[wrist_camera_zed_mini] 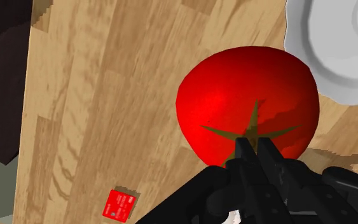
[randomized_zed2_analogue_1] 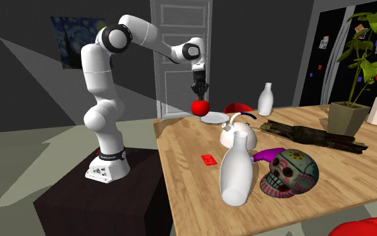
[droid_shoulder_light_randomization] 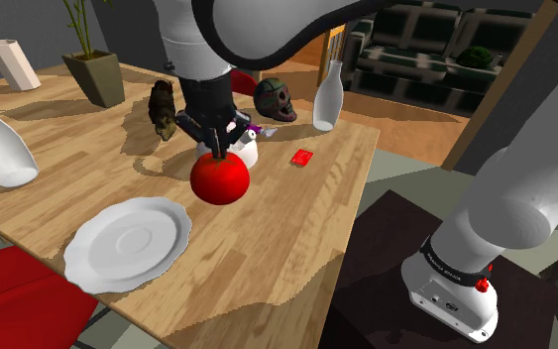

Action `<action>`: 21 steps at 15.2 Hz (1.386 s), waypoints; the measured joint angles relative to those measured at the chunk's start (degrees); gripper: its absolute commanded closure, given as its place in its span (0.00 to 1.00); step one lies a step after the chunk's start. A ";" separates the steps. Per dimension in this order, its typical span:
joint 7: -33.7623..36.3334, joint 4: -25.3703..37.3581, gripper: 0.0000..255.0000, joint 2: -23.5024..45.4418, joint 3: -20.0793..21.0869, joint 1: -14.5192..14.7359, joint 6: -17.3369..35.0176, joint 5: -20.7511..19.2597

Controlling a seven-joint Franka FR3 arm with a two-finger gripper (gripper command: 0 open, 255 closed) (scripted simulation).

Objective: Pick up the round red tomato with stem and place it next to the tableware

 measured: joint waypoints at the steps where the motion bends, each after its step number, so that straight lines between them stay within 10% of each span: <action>1: -0.05 -0.98 1.00 -0.17 -0.07 -0.05 0.85 0.06; 21: 3.90 -8.57 1.00 4.34 0.27 0.21 11.63 -3.82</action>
